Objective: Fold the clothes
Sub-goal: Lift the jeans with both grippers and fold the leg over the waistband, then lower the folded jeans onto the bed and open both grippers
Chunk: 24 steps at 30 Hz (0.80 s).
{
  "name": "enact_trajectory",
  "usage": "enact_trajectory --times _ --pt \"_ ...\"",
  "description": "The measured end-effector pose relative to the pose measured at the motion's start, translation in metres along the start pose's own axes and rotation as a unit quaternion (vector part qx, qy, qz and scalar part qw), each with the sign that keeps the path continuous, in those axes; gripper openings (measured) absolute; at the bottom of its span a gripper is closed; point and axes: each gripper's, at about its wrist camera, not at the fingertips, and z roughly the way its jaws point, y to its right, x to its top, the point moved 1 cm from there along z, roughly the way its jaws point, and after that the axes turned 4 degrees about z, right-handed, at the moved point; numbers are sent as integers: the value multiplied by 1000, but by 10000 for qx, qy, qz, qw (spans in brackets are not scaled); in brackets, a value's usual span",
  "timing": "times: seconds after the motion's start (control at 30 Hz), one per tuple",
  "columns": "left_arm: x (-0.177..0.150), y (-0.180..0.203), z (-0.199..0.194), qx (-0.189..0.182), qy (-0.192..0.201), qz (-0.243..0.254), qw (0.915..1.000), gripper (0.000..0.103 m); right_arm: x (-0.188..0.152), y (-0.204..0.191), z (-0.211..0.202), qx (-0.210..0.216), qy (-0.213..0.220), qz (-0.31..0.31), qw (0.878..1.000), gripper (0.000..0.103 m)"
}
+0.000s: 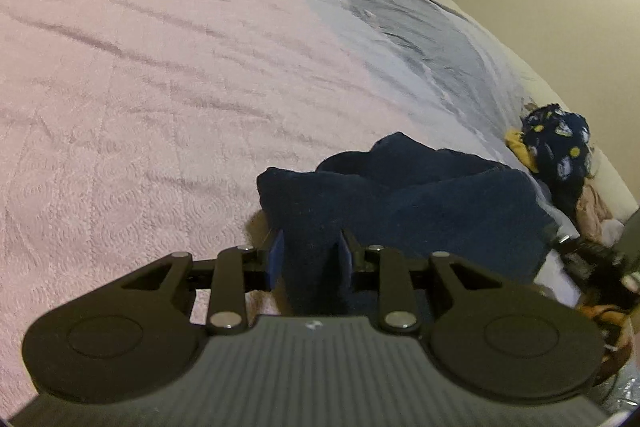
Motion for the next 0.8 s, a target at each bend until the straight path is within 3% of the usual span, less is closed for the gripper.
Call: enact_trajectory --times 0.1,0.17,0.3,0.4,0.6,0.63,0.7,0.8 --pt "2 7 3 74 53 72 9999 24 21 -32 -5 612 476 -844 9934 11" --pt "3 13 6 42 87 144 9998 28 25 -30 -12 387 712 -1110 9905 11" --pt "-2 24 22 108 -151 276 9994 24 26 51 11 -761 404 -44 9963 11" --pt "-7 27 30 183 -256 396 9987 24 26 58 4 -445 423 140 9980 11" --pt "-3 20 21 78 -110 144 9998 23 38 41 0 -75 519 -250 9983 11" --pt "-2 20 19 39 -80 113 9999 23 37 44 2 -122 515 -341 9980 11" --pt "-1 20 15 -20 -54 102 9999 23 46 49 11 -601 221 -338 9974 11" --pt "2 26 6 -55 10 239 9997 23 42 57 11 -757 80 -141 9970 12"
